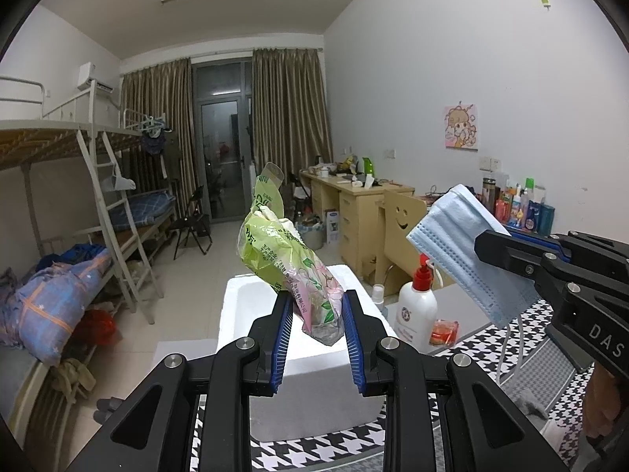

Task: Organize soft objects
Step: 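Carry the wipes pack and face mask with both tools over the white foam box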

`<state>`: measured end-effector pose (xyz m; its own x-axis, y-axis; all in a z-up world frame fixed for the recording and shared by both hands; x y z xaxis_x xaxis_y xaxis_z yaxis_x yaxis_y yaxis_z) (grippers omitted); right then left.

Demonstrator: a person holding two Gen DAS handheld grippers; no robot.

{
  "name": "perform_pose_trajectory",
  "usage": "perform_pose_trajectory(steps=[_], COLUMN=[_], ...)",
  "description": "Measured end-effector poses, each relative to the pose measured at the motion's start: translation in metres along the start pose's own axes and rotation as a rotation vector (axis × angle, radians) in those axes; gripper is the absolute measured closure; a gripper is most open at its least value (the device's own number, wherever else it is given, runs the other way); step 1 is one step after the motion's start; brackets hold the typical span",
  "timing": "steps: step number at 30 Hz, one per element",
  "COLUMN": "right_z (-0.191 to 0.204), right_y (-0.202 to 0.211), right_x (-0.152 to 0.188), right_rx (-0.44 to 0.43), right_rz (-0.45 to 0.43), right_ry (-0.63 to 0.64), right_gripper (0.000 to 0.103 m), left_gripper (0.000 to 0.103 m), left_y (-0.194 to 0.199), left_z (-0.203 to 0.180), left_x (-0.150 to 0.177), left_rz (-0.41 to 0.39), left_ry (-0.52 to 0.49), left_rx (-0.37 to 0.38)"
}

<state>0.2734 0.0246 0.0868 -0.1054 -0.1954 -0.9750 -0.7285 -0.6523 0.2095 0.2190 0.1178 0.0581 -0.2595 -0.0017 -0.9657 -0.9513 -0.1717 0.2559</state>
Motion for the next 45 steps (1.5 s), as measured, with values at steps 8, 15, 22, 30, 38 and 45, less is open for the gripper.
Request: perform_pose_trajectory(steps=[8,15,22,30,38,45], right_z=[-0.003,-0.004,-0.004,-0.003,-0.001,-0.002], right_y=[-0.011,-0.019,-0.027,-0.039,-0.043,-0.050], right_x=[-0.002,-0.002,-0.006,-0.005,-0.008,-0.008], right_rx=[0.011,0.023,0.029,0.038,0.036,0.043], right_rz=[0.009,0.021,0.021,0.038,0.041,0.058], right_ry=[-0.009,-0.011,-0.003,-0.004,0.000,-0.003], right_gripper=[0.093,0.093,0.093,0.093,0.093,0.093], left_gripper=[0.075,0.075,0.075,0.075,0.075,0.075], left_y=[-0.016,-0.033,-0.047,-0.060,-0.078,-0.100], left_z=[0.000,0.005,0.007,0.006,0.008,0.014], left_x=[-0.001,0.001,0.001,0.001,0.005,0.010], left_rz=[0.018,0.034,0.051,0.063,0.106,0.156], left_ry=[0.012,0.023,0.018,0.014,0.012,0.032], left_rx=[-0.004,-0.014,-0.025,-0.038,-0.018,-0.004])
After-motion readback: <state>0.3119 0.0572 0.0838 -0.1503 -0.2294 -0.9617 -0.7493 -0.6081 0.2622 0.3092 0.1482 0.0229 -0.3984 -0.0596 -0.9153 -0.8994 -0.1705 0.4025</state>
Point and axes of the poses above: each gripper's, at about its wrist camera, not at the fingertips, and y roughly against the way its jaws point, z to its left, x to its underside, the point moved 6 cm from there along -y, roughly the way its jaws point, and after that the axes turned 5 degrees about -z, right-handed, at the moved point
